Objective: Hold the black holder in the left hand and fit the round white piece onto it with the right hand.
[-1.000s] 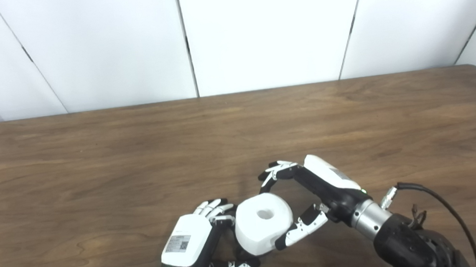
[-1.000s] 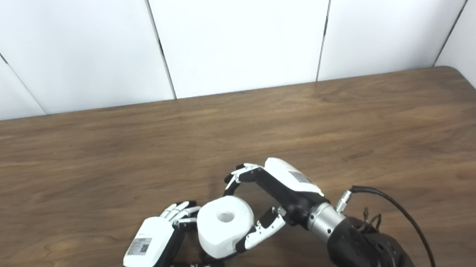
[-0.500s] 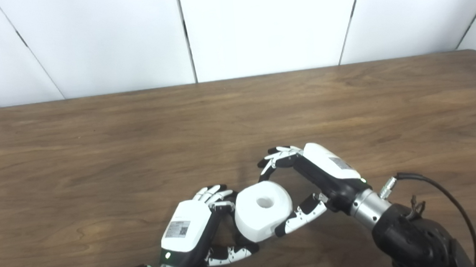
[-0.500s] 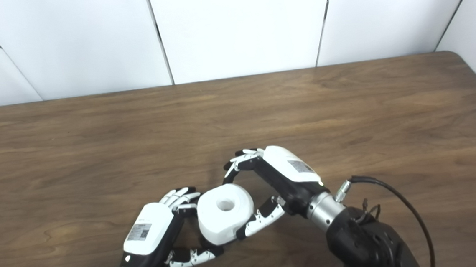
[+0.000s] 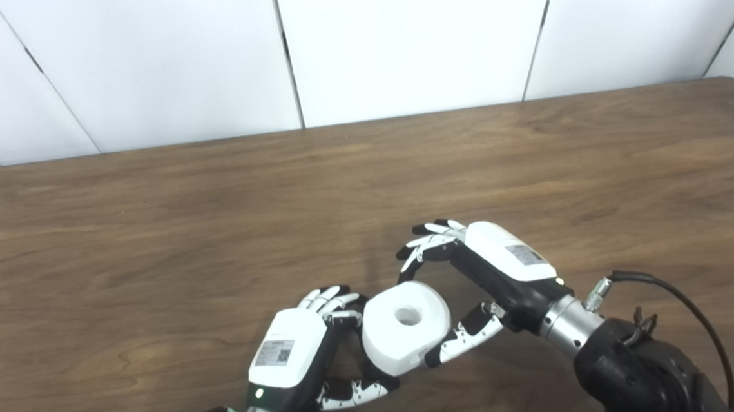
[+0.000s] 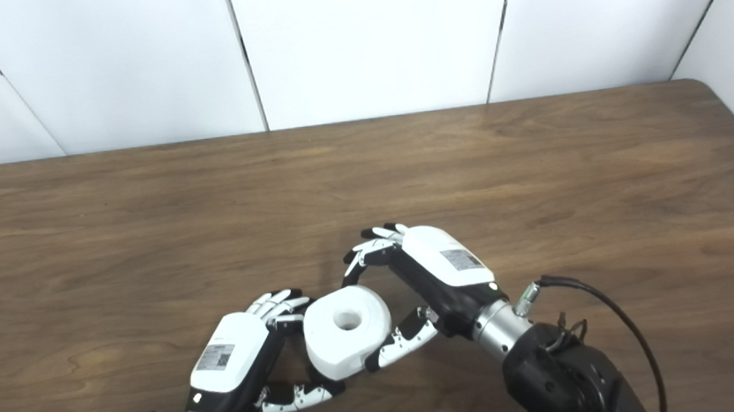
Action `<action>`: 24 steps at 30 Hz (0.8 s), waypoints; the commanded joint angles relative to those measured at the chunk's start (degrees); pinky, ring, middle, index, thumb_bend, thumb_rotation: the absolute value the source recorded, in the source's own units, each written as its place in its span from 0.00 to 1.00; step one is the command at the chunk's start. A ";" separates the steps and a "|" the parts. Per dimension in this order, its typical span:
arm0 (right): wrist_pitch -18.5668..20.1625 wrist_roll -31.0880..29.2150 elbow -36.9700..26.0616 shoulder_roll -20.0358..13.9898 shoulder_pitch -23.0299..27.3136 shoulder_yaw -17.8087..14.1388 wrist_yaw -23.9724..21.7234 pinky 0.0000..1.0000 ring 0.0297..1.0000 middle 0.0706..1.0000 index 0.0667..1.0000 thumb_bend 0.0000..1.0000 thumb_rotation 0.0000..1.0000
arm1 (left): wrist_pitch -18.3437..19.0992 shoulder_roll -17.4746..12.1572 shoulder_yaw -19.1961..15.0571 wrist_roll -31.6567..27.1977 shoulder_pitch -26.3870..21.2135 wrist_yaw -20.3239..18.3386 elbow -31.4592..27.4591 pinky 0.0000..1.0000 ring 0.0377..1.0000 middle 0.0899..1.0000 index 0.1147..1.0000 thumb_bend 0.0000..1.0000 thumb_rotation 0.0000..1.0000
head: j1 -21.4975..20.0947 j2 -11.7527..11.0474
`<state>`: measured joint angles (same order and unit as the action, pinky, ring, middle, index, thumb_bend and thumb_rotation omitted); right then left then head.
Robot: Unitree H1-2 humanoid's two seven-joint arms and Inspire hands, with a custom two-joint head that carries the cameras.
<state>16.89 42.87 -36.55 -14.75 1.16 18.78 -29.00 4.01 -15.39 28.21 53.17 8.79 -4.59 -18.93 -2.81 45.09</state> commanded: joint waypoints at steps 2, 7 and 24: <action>-2.77 3.15 -1.30 -1.21 0.01 0.64 0.03 0.99 0.92 0.77 0.45 0.52 0.13 | 1.00 -0.29 2.05 1.80 1.71 -5.31 2.23 0.91 0.90 0.80 0.42 0.52 0.05 | -0.05 0.01; -4.53 4.84 -1.89 -1.29 -0.18 0.73 -0.16 1.00 0.93 0.77 0.45 0.52 0.13 | 1.07 -0.19 2.10 2.01 1.67 -5.34 2.21 0.91 0.90 0.80 0.42 0.52 0.05 | 0.03 0.00; -8.07 7.71 -2.73 -0.99 -0.08 -0.14 -0.88 0.97 0.91 0.75 0.45 0.52 0.13 | 0.63 0.15 2.10 1.94 1.73 -4.71 2.34 0.91 0.89 0.80 0.42 0.52 0.05 | 0.05 0.14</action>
<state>10.45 49.80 -37.82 -15.04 0.66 19.03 -29.30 4.04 -15.01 28.22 53.23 8.79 -4.79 -18.93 -2.72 45.18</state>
